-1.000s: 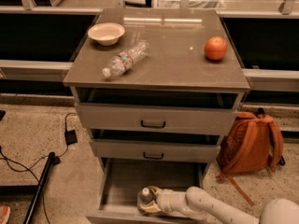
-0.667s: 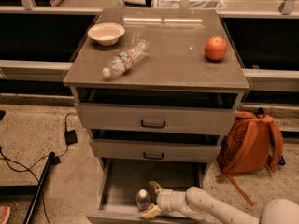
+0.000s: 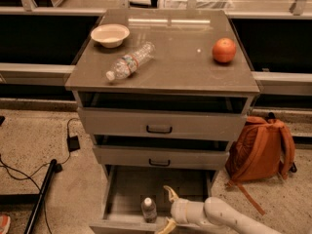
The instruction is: Place blue plastic bottle into bottom drawer
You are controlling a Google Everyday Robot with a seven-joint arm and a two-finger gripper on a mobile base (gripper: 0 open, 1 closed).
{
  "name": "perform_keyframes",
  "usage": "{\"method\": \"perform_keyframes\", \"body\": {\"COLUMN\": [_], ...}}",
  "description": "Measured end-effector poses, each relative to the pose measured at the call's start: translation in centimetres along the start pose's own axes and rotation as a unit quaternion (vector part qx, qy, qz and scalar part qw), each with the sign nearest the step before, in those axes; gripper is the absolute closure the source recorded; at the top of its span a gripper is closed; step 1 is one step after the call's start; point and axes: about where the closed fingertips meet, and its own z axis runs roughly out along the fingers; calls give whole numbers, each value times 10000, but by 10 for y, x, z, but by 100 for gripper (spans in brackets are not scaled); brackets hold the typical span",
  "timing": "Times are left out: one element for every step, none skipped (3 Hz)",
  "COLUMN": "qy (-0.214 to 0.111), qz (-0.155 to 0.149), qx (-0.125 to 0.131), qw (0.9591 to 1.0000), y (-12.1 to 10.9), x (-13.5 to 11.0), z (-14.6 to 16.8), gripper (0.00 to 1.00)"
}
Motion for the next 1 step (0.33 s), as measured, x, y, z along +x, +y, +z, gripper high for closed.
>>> {"method": "perform_keyframes", "body": {"qy": [-5], "qz": [-5], "qx": [25], "qw": [10000], "y": [6], "x": [-1], "z": [-10], "gripper": [0]}}
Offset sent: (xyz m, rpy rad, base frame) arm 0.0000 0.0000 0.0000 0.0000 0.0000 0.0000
